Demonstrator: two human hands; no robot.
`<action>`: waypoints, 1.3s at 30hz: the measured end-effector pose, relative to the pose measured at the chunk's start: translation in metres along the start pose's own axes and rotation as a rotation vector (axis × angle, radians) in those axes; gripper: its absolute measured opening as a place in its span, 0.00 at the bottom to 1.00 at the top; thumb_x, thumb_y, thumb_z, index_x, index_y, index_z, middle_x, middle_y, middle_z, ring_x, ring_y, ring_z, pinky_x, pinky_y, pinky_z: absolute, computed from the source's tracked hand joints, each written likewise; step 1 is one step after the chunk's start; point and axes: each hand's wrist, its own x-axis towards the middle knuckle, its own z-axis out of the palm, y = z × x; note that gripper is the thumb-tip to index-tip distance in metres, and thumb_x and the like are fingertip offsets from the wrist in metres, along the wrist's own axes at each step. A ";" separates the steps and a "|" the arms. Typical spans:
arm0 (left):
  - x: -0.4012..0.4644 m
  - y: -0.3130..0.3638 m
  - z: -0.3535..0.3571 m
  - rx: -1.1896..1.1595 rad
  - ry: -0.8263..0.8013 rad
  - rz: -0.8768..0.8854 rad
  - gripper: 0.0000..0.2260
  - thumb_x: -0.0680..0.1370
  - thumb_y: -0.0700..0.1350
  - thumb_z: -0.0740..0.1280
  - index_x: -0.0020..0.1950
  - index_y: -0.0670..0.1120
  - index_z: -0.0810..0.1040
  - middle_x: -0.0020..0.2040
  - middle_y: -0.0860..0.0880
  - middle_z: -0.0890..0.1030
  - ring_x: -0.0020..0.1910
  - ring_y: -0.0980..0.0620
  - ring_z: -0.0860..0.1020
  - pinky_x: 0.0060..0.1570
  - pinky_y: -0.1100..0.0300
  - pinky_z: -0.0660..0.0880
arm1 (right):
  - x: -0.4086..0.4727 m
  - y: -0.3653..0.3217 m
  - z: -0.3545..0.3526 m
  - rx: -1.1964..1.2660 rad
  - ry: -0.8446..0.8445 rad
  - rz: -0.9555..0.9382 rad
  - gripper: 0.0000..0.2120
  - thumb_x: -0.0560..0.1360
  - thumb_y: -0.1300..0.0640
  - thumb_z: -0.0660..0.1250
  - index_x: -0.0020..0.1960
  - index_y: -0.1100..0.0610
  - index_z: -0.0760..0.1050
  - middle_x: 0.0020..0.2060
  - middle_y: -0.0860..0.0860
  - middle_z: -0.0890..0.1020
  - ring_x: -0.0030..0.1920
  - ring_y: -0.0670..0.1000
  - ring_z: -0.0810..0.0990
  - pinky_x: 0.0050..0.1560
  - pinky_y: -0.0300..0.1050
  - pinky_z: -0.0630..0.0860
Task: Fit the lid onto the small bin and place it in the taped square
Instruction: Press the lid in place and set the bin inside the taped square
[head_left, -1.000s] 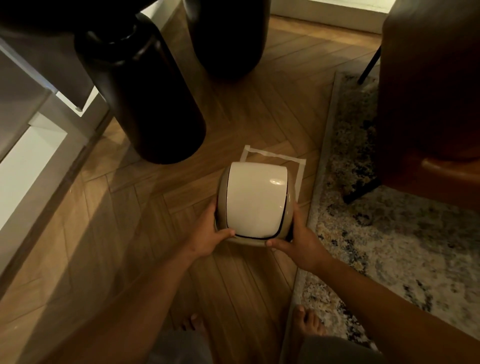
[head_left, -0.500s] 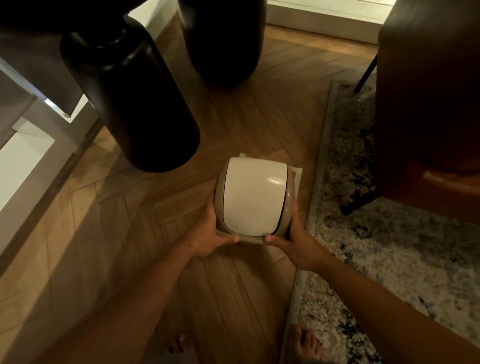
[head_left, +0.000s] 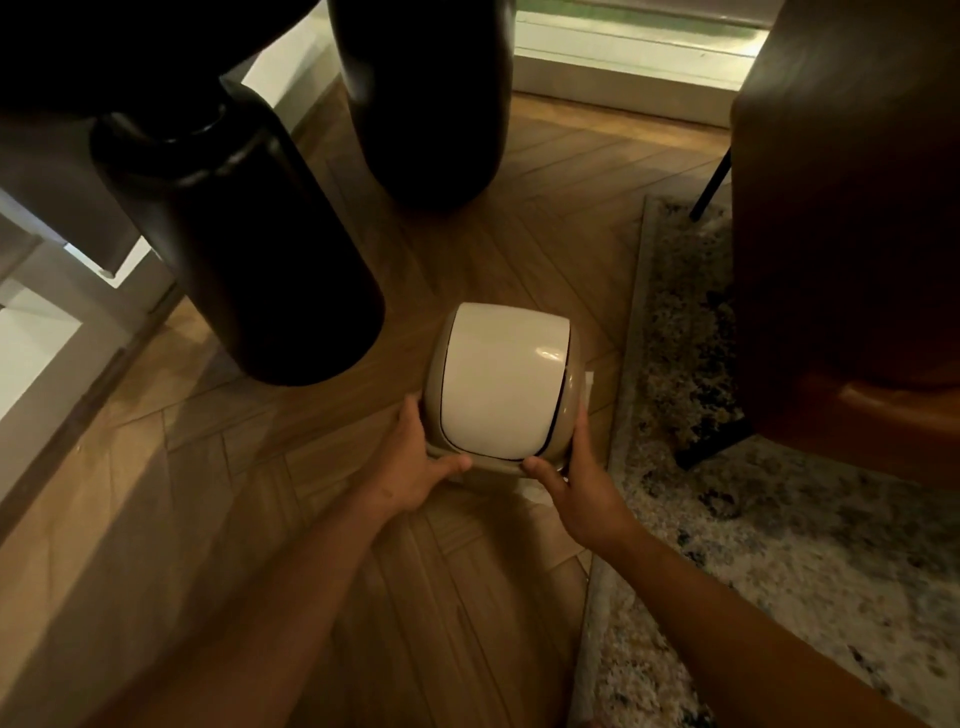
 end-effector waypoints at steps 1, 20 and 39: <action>0.006 0.002 -0.001 0.005 -0.029 0.006 0.48 0.67 0.50 0.80 0.77 0.49 0.53 0.74 0.47 0.67 0.72 0.49 0.66 0.71 0.47 0.66 | 0.005 0.000 -0.005 -0.004 -0.019 0.005 0.48 0.80 0.54 0.70 0.83 0.44 0.37 0.78 0.43 0.66 0.75 0.42 0.68 0.76 0.50 0.67; 0.102 0.027 0.001 -0.080 -0.064 0.142 0.47 0.71 0.45 0.77 0.80 0.56 0.50 0.73 0.56 0.66 0.71 0.59 0.64 0.69 0.58 0.66 | 0.092 0.002 -0.042 -0.123 0.052 -0.094 0.44 0.78 0.46 0.71 0.83 0.43 0.45 0.71 0.40 0.72 0.69 0.40 0.72 0.66 0.35 0.73; 0.118 0.041 -0.001 -0.043 -0.044 0.136 0.47 0.70 0.46 0.79 0.80 0.52 0.52 0.74 0.52 0.68 0.71 0.57 0.65 0.67 0.60 0.64 | 0.112 -0.001 -0.051 -0.045 0.040 -0.050 0.47 0.79 0.55 0.72 0.84 0.47 0.42 0.78 0.43 0.67 0.76 0.43 0.67 0.74 0.52 0.70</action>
